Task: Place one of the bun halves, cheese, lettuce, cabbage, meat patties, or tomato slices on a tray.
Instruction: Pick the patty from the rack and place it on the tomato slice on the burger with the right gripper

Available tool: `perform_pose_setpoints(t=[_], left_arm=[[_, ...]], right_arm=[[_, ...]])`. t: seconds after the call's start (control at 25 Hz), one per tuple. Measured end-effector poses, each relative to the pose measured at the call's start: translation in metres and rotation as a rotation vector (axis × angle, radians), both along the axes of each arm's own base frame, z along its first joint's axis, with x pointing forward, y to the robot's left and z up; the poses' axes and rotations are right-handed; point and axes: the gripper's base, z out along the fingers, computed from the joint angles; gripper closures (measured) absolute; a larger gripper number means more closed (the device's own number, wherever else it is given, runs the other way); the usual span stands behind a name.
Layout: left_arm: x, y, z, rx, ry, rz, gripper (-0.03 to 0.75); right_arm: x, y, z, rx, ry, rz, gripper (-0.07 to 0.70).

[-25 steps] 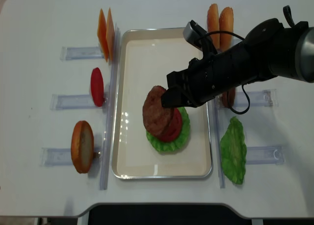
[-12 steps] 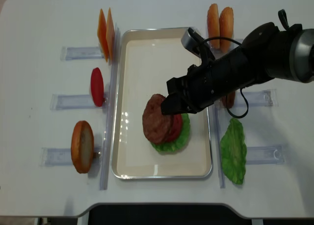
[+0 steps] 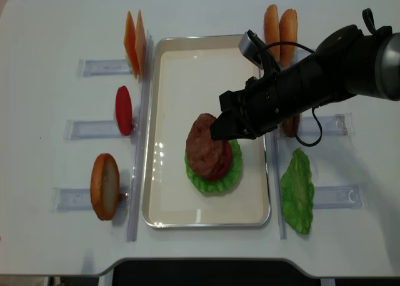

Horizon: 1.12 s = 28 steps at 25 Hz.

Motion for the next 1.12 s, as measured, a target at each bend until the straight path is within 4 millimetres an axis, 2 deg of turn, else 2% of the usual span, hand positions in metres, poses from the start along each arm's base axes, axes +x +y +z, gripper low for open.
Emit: perform_pose_setpoints(t=[0.16, 0.44, 0.92, 1.12], left_arm=[[0.000, 0.000, 0.000, 0.000, 0.000, 0.000, 0.722], [0.000, 0.000, 0.000, 0.000, 0.000, 0.000, 0.722], [0.000, 0.000, 0.000, 0.000, 0.000, 0.000, 0.722], [0.000, 0.000, 0.000, 0.000, 0.000, 0.000, 0.722]], right_arm=[[0.000, 0.000, -0.001, 0.001, 0.002, 0.003, 0.522], [0.001, 0.001, -0.013, -0.014, 0.035, 0.005, 0.522], [0.000, 0.001, -0.013, -0.006, 0.045, 0.018, 0.522], [0.002, -0.005, -0.011, 0.017, 0.076, 0.012, 0.522]])
